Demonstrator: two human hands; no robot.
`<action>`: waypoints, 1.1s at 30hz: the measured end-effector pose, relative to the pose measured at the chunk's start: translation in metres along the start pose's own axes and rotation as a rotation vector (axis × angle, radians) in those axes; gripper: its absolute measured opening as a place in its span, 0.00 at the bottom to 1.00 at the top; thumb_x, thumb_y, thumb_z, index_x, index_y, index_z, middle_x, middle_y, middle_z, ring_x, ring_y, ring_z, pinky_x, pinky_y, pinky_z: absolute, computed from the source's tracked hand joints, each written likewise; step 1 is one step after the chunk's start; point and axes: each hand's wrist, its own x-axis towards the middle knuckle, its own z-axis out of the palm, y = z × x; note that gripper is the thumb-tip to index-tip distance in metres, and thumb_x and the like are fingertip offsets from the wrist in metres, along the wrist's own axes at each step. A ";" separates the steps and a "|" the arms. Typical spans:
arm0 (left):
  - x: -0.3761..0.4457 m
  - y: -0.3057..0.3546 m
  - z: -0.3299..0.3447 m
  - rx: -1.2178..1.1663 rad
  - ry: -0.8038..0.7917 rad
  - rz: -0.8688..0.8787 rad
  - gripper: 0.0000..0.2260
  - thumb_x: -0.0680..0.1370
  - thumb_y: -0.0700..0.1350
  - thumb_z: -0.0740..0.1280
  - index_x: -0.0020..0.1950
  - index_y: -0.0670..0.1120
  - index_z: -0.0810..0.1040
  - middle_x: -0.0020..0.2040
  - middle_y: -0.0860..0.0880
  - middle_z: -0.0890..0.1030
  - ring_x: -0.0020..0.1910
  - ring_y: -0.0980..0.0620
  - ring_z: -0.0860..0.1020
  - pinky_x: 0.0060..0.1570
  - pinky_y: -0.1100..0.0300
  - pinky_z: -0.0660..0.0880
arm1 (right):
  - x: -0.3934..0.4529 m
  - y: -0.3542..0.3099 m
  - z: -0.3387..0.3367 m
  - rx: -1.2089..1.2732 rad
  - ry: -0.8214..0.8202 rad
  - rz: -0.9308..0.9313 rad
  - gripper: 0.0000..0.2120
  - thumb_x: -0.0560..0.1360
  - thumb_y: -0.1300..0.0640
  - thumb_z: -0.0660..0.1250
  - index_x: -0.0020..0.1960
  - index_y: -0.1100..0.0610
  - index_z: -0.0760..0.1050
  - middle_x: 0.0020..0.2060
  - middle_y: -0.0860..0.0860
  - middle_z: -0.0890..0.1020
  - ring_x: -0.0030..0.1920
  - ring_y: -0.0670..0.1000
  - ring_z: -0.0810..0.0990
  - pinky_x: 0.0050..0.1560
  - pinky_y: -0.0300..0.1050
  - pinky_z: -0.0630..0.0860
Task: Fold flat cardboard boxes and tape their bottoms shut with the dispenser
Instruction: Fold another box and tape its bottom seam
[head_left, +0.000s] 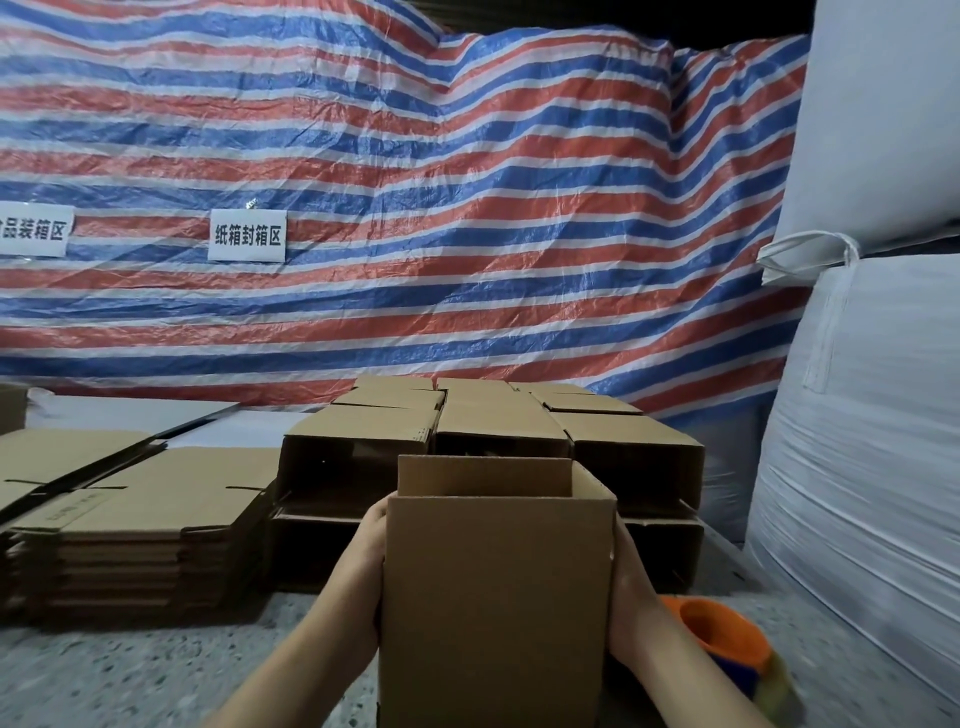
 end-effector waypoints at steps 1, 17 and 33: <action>0.000 0.001 0.000 -0.008 0.001 0.009 0.16 0.78 0.45 0.68 0.66 0.46 0.74 0.37 0.43 0.85 0.31 0.46 0.83 0.27 0.57 0.78 | 0.000 0.000 -0.001 0.002 -0.001 -0.004 0.30 0.70 0.33 0.61 0.37 0.58 0.88 0.38 0.58 0.87 0.34 0.55 0.86 0.30 0.46 0.81; -0.011 0.002 -0.011 0.023 -0.099 0.168 0.14 0.72 0.56 0.69 0.47 0.46 0.85 0.40 0.40 0.83 0.34 0.46 0.81 0.29 0.56 0.77 | -0.003 -0.001 -0.001 -0.085 -0.018 -0.073 0.24 0.72 0.39 0.62 0.39 0.56 0.88 0.38 0.58 0.86 0.35 0.55 0.86 0.31 0.46 0.81; -0.002 0.000 -0.014 0.122 -0.067 0.204 0.16 0.72 0.59 0.67 0.44 0.49 0.86 0.39 0.42 0.84 0.33 0.48 0.81 0.32 0.56 0.77 | -0.019 -0.024 0.016 -0.394 -0.143 0.000 0.15 0.66 0.43 0.65 0.33 0.53 0.82 0.34 0.52 0.81 0.34 0.50 0.81 0.37 0.42 0.79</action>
